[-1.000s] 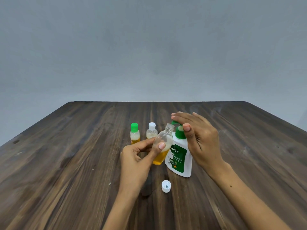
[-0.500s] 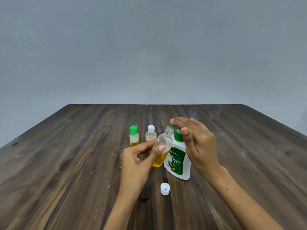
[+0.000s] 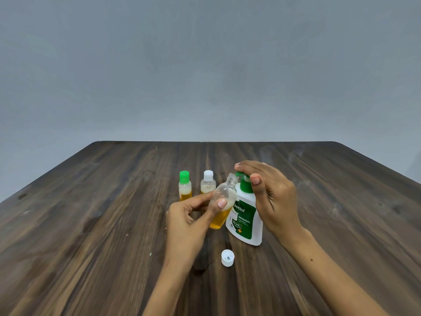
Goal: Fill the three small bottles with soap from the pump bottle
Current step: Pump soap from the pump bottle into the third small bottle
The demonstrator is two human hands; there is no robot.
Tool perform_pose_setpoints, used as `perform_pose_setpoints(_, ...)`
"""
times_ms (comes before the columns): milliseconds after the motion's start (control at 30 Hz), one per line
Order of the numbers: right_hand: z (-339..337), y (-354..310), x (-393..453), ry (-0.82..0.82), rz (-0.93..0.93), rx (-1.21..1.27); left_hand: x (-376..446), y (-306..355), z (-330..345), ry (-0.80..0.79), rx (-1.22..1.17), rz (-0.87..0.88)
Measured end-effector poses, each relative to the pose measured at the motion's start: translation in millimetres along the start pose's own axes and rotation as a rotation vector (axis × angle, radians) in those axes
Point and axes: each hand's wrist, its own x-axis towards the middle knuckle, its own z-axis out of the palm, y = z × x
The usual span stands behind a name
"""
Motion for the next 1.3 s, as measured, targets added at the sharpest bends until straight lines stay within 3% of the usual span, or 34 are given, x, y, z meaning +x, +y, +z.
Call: perform_pose_setpoints(1300, 1.5, -0.5, 4.4, 0.038, -0.058, -0.064, -0.8, 2.0, -0.7, -0.004, 0.026, -0.02)
